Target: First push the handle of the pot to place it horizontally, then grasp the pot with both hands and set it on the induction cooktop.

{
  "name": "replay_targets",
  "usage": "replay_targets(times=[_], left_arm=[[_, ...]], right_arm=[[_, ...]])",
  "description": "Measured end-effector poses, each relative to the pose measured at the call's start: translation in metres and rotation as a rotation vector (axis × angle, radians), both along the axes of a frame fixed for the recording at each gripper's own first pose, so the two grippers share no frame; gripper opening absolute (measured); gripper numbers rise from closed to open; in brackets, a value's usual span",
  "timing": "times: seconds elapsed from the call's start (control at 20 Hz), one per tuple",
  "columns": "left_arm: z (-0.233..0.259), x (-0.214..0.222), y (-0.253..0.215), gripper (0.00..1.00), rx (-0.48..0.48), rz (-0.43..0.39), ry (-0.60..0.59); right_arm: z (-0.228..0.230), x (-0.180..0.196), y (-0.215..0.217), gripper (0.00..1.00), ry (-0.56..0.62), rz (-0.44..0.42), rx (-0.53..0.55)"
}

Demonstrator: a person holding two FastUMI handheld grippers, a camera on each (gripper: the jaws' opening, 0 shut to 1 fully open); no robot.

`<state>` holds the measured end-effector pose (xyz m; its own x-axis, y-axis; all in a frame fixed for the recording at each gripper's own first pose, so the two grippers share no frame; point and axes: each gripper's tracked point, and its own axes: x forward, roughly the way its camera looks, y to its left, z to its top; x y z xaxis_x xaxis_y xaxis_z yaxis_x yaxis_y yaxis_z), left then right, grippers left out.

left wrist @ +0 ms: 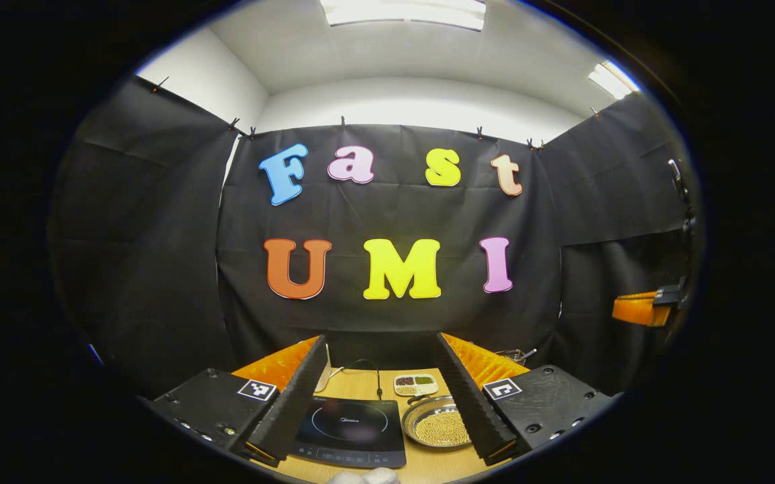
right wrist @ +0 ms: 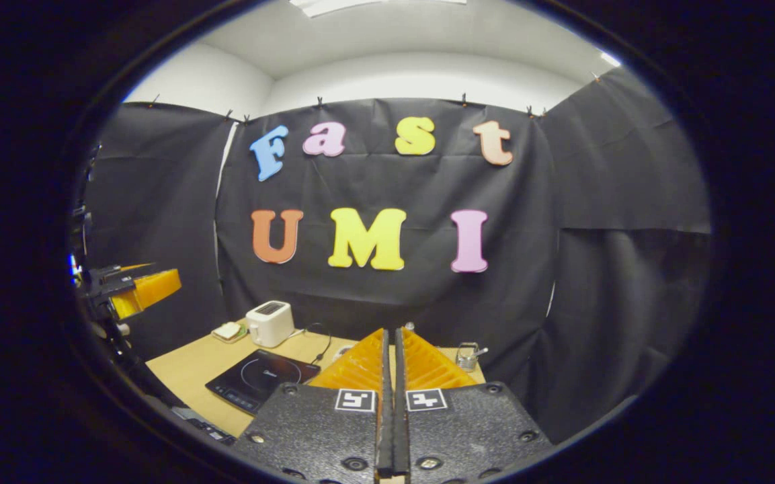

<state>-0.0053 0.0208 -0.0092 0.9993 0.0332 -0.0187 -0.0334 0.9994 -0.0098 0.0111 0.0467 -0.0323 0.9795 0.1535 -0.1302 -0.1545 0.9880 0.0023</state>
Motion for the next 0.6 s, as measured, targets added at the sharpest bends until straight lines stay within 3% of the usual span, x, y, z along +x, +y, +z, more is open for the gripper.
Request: replay_targets(times=[0.25, 0.6], left_arm=[[-0.001, -0.004, 0.006, 0.96, -0.003, 0.024, -0.005], [-0.004, -0.012, 0.008, 0.96, 0.029, 0.051, 0.015]], right_arm=[[-0.074, 0.01, 0.012, 0.01, 0.124, 0.059, -0.062], [-0.211, 0.02, 0.039, 0.04, 0.303, 0.166, -0.143]])
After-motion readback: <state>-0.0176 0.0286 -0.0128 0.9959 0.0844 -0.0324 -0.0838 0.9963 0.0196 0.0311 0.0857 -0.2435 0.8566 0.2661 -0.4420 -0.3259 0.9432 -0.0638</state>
